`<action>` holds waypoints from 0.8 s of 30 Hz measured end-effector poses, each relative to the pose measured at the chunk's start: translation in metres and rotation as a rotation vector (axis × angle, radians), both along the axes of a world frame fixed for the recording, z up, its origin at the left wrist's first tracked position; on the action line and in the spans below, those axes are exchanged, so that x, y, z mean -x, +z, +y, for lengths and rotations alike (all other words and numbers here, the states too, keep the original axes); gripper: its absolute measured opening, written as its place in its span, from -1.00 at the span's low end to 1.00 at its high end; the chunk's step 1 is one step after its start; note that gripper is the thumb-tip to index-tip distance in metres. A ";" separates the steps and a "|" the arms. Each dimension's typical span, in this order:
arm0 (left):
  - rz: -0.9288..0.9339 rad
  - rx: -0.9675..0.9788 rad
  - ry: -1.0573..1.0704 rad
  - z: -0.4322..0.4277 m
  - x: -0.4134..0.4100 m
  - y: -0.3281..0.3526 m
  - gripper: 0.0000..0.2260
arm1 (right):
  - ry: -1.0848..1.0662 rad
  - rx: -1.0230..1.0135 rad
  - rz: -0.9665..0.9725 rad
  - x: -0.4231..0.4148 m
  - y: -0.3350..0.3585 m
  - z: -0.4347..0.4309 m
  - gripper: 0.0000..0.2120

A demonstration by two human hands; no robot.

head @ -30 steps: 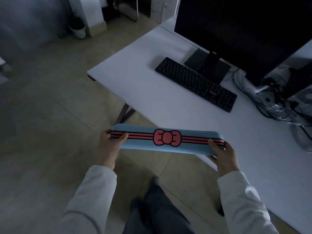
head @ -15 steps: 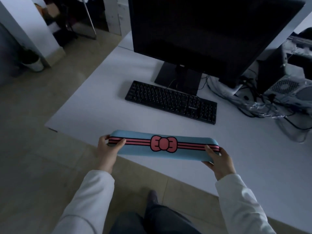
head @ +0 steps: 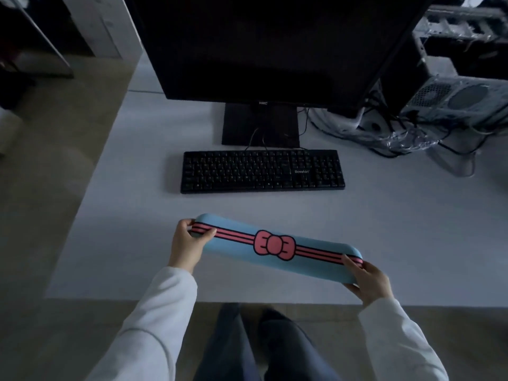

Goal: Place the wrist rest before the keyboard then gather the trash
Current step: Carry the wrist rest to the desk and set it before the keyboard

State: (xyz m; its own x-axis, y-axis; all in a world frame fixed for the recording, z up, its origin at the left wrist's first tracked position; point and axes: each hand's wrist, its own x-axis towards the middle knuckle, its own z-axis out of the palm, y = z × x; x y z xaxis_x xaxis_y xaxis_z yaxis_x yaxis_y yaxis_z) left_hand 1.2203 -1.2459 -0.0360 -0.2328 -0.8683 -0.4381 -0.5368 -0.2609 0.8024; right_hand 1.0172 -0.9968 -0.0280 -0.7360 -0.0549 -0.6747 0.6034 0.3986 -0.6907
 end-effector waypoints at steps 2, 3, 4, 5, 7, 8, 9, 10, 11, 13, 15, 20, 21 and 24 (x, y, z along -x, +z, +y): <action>-0.032 0.003 -0.065 -0.014 0.004 -0.004 -0.53 | -0.026 -0.037 -0.004 -0.010 -0.004 -0.002 -0.78; -0.044 0.006 -0.094 -0.020 0.006 -0.006 -0.53 | -0.041 -0.056 -0.004 -0.015 -0.006 -0.002 -0.80; -0.057 0.011 -0.123 -0.026 0.008 -0.008 -0.53 | -0.060 -0.078 -0.004 -0.021 -0.009 -0.003 -0.82; -0.071 0.017 -0.146 -0.030 0.010 -0.009 -0.54 | -0.076 -0.098 -0.001 -0.026 -0.011 -0.004 -0.84; -0.104 0.035 -0.179 -0.038 0.011 -0.011 -0.54 | -0.098 -0.118 0.013 -0.037 -0.013 -0.005 -0.84; -0.123 0.047 -0.192 -0.041 0.012 -0.012 -0.55 | -0.104 -0.123 0.022 -0.041 -0.014 -0.005 -0.83; -0.143 0.059 -0.208 -0.043 0.012 -0.013 -0.56 | -0.110 -0.131 0.029 -0.045 -0.015 -0.004 -0.82; -0.162 0.068 -0.220 -0.046 0.013 -0.014 -0.57 | -0.116 -0.145 0.030 -0.048 -0.018 -0.004 -0.81; -0.178 0.072 -0.228 -0.047 0.013 -0.015 -0.57 | -0.117 -0.165 0.030 -0.051 -0.021 -0.003 -0.80; -0.219 0.085 -0.244 -0.050 0.014 -0.017 -0.57 | -0.110 -0.209 0.035 -0.056 -0.026 -0.004 -0.76; -0.296 0.133 -0.281 -0.053 0.014 -0.018 -0.57 | -0.098 -0.252 0.034 -0.057 -0.030 -0.005 -0.75; -0.338 0.212 -0.290 -0.060 0.012 -0.012 -0.56 | -0.013 -0.345 0.070 -0.055 -0.025 -0.006 -0.58; -0.322 0.215 -0.283 -0.062 0.011 -0.010 -0.56 | 0.009 -0.377 0.099 -0.054 -0.022 -0.005 -0.53; -0.293 0.195 -0.263 -0.066 0.009 -0.007 -0.56 | -0.001 -0.419 0.155 -0.053 -0.011 -0.004 -0.46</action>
State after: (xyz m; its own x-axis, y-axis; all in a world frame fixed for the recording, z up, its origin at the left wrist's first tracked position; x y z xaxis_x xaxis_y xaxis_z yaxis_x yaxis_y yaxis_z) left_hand 1.2114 -1.3115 -0.0430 -0.3472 -0.8692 -0.3520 -0.7770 0.0564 0.6270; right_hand 1.0707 -1.0009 -0.0391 -0.8302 0.2005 -0.5201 0.5058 0.6632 -0.5516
